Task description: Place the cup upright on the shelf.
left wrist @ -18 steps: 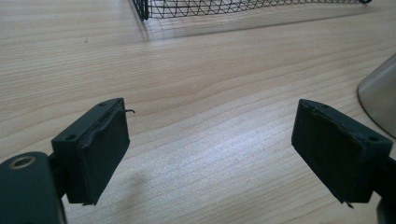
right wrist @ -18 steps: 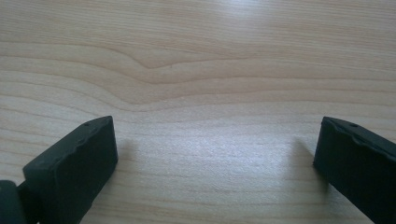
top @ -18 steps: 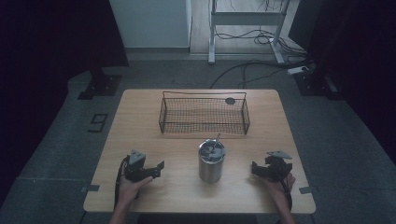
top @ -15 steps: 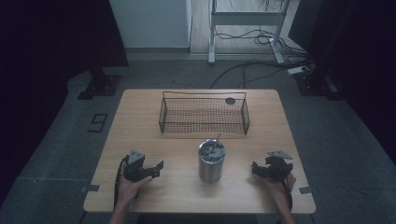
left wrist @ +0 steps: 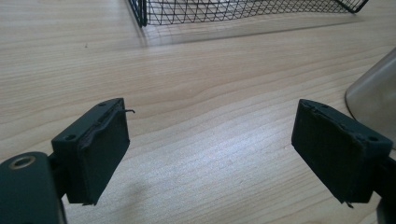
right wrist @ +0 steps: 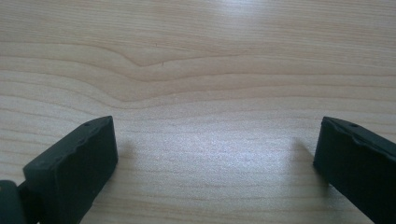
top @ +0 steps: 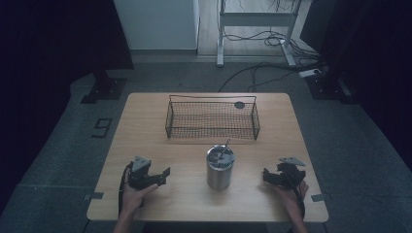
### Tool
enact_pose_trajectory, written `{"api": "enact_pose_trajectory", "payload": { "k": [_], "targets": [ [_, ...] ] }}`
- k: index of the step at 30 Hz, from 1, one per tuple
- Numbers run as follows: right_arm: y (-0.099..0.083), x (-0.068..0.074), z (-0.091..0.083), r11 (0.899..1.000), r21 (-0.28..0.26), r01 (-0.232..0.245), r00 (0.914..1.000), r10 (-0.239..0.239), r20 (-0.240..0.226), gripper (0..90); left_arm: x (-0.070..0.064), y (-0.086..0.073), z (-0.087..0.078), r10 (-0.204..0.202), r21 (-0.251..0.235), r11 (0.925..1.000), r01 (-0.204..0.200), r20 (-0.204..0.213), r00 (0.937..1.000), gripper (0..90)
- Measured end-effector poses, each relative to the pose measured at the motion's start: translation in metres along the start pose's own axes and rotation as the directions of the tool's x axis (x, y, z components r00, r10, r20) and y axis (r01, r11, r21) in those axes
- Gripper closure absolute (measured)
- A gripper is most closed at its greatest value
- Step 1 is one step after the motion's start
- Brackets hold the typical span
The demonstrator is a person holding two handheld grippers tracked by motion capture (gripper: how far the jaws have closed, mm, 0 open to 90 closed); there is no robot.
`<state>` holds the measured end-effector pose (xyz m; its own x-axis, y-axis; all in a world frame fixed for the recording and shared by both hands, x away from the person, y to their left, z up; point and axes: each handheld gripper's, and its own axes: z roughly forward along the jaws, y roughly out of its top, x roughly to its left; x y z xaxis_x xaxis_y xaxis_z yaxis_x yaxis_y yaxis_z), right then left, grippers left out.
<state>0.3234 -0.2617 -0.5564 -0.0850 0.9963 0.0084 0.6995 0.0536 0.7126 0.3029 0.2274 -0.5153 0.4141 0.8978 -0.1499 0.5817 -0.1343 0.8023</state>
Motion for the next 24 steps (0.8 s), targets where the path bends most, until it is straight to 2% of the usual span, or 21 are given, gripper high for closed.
{"api": "enact_pose_trajectory", "payload": {
  "k": [2,4,8,11,15,24],
  "targets": [
    [0.000,0.000,0.000,1.000,0.000,0.000,1.0000,0.000,0.000,0.0,-0.001,0.001,-0.002,-0.003,-0.006,1.0000,0.003,-0.001,1.0000,11.5],
    [0.000,0.000,0.000,1.000,0.000,-0.001,1.0000,0.001,0.000,0.0,-0.004,0.003,-0.004,0.011,-0.013,0.9999,-0.011,-0.006,0.9999,11.3],
    [0.000,0.000,0.000,1.000,-0.001,0.001,1.0000,-0.001,-0.004,0.0,-0.006,0.007,-0.009,0.001,-0.032,0.9995,-0.001,-0.003,1.0000,11.3],
    [0.000,-0.001,0.000,1.000,-0.001,0.001,1.0000,-0.001,-0.007,0.0,-0.011,0.009,-0.011,0.008,-0.034,0.9994,-0.008,-0.004,1.0000,11.2],
    [0.000,-0.001,-0.001,1.000,-0.001,0.002,1.0000,-0.002,-0.007,0.0,-0.017,0.012,-0.010,0.009,-0.033,0.9994,-0.009,0.016,0.9998,11.2],
    [0.000,-0.001,-0.001,1.000,-0.001,0.002,1.0000,-0.002,-0.007,0.0,-0.036,0.017,-0.010,0.051,-0.045,0.9978,-0.048,0.065,0.9966,11.2]
  ]
}}
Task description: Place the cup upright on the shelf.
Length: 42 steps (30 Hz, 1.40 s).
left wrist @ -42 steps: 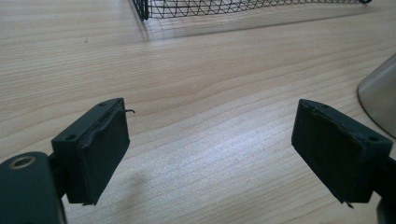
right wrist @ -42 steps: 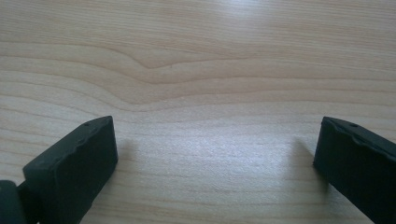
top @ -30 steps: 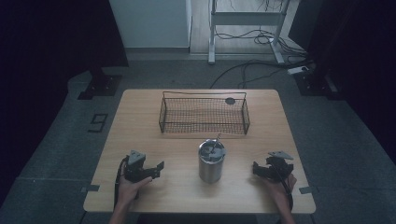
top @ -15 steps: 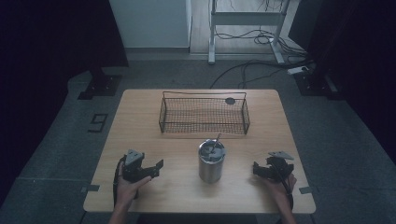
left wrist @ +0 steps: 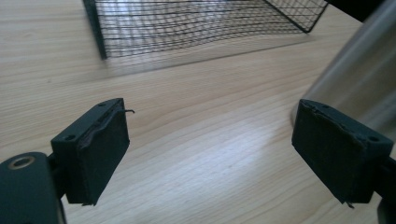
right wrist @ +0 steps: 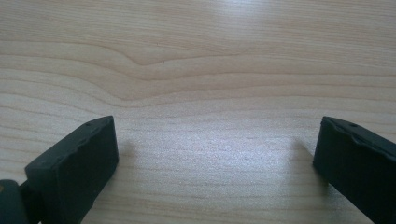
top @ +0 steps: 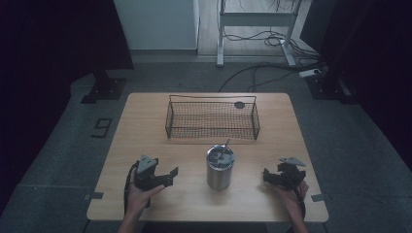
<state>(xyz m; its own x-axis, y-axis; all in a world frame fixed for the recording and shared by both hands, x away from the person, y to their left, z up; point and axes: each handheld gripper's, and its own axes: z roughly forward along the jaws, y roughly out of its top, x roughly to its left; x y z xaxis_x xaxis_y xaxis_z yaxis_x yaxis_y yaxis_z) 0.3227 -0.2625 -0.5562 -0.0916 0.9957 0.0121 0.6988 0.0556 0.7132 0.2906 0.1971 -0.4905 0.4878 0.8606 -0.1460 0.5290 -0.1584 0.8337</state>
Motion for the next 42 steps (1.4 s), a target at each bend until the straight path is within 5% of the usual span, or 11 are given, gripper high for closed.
{"api": "enact_pose_trajectory", "payload": {
  "k": [27,42],
  "targets": [
    [0.000,0.000,0.000,1.000,-0.001,0.000,1.0000,0.000,0.001,0.0,-0.043,0.017,0.010,0.066,-0.004,0.9978,-0.066,0.106,0.9921,10.0],
    [0.000,0.000,0.000,1.000,-0.001,-0.001,1.0000,0.001,0.001,0.0,-0.075,0.021,0.024,0.154,0.020,0.9868,-0.161,0.183,0.9710,2.7]
  ]
}}
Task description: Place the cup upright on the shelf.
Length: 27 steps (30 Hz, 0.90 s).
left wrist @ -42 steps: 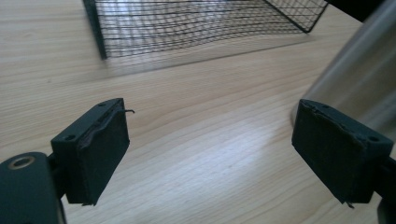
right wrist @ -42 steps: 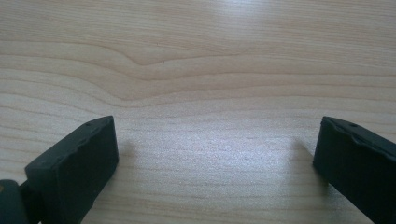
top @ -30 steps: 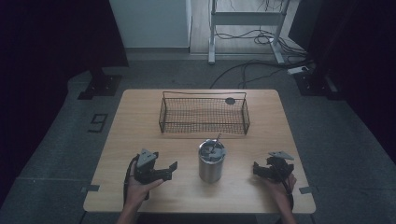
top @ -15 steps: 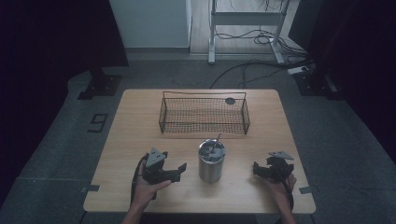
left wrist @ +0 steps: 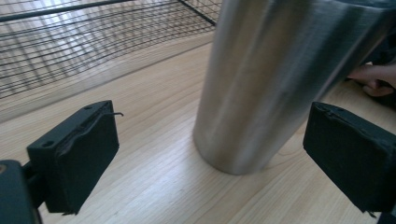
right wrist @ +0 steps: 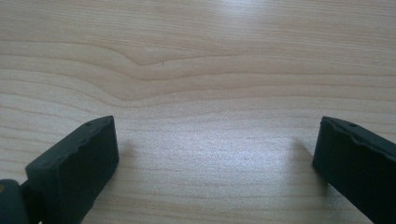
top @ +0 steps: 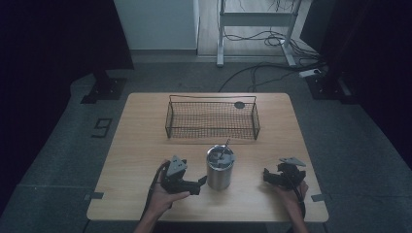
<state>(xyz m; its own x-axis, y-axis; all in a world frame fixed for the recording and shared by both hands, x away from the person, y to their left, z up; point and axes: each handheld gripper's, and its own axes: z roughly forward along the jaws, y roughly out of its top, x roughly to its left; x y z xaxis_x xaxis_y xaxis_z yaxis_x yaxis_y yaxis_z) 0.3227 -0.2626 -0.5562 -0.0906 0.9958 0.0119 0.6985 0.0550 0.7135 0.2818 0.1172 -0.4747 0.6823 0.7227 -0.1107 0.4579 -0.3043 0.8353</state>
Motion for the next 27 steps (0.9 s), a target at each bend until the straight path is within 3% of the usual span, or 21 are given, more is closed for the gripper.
{"api": "enact_pose_trajectory", "payload": {
  "k": [3,15,27],
  "targets": [
    [0.000,0.000,0.000,1.000,0.000,0.000,1.0000,0.000,0.000,0.0,-0.006,0.002,0.004,0.026,0.012,0.9996,-0.026,0.019,0.9995,0.0],
    [0.000,0.000,0.000,1.000,0.000,0.000,1.0000,0.000,0.000,0.0,-0.017,0.007,0.016,0.031,0.014,0.9994,-0.032,0.049,0.9983,0.0],
    [0.000,0.000,0.000,1.000,0.000,0.000,1.0000,0.000,0.000,0.0,-0.024,0.017,0.032,0.033,0.032,0.9989,-0.035,0.047,0.9983,0.0]
  ]
}}
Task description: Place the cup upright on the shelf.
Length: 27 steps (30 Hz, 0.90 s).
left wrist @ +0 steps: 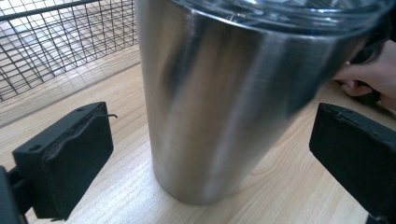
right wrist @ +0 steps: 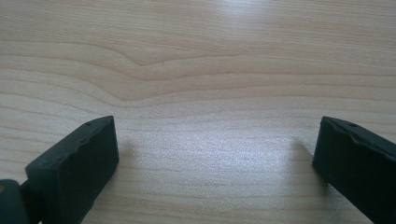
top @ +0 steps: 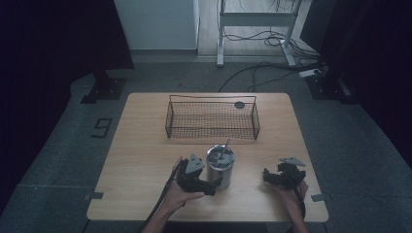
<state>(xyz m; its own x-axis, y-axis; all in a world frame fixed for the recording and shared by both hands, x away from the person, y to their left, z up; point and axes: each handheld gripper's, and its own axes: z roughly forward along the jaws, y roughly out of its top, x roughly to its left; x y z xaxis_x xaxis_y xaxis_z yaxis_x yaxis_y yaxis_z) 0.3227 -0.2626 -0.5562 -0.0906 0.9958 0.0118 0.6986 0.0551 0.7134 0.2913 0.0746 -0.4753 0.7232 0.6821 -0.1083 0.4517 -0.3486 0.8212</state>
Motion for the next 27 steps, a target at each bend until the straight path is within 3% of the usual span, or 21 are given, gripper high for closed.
{"api": "enact_pose_trajectory", "payload": {
  "k": [14,20,27],
  "targets": [
    [0.000,0.000,0.000,1.000,0.000,0.001,1.0000,-0.001,0.000,0.0,-0.010,0.012,0.025,0.028,0.027,0.9992,-0.028,-0.012,0.9995,0.0],
    [0.000,0.000,0.000,1.000,0.000,0.000,1.0000,0.000,0.000,0.0,-0.012,0.012,0.030,0.047,0.014,0.9988,-0.046,-0.045,0.9979,1.8],
    [0.000,0.000,0.000,1.000,0.000,0.000,1.0000,0.000,0.000,0.0,-0.012,0.011,0.030,0.050,0.004,0.9987,-0.050,-0.045,0.9977,3.5]
  ]
}}
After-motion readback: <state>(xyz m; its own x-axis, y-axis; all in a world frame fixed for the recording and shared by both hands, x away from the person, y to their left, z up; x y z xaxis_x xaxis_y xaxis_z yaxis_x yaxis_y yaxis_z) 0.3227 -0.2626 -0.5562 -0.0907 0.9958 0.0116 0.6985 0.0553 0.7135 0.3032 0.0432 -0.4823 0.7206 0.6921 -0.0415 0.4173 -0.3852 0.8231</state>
